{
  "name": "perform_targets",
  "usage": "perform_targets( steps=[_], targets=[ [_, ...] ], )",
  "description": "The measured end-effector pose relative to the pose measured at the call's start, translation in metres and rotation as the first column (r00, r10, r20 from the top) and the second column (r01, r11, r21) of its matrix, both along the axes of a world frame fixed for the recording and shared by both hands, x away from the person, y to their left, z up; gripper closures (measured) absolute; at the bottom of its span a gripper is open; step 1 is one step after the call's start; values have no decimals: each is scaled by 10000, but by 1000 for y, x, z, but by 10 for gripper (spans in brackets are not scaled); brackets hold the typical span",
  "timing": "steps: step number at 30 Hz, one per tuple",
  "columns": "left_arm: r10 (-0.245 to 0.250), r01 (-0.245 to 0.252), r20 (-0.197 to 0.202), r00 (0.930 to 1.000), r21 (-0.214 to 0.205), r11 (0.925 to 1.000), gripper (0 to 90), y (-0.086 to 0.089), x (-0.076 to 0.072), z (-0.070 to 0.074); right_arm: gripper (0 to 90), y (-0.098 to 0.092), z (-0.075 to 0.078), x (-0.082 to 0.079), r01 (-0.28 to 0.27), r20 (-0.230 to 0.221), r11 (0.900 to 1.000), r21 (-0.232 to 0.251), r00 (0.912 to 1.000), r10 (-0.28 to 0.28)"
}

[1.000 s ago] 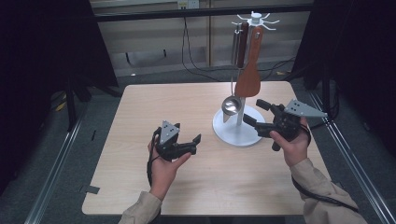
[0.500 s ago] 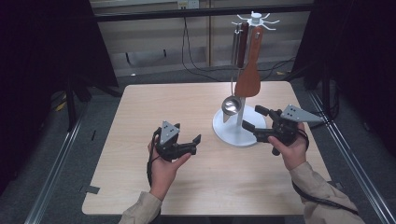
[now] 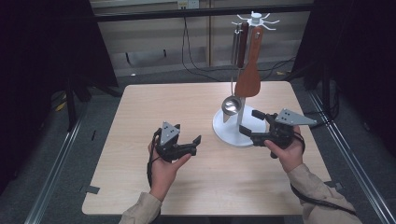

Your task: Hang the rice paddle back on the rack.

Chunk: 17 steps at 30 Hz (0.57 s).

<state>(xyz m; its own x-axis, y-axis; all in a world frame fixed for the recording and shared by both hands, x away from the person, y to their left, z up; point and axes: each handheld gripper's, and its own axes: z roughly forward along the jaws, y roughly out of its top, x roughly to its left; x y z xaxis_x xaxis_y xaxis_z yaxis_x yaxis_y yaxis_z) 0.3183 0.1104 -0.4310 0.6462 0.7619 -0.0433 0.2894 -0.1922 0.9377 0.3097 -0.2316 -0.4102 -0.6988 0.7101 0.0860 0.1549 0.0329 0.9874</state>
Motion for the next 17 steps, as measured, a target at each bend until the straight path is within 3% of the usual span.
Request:
perform_targets(
  steps=[17],
  targets=[
    [-44,44,-89,10000,57,10000,126,1,-1,-3,191,1,-8,2,16,-16,9991,-414,10000,-17]
  ],
)
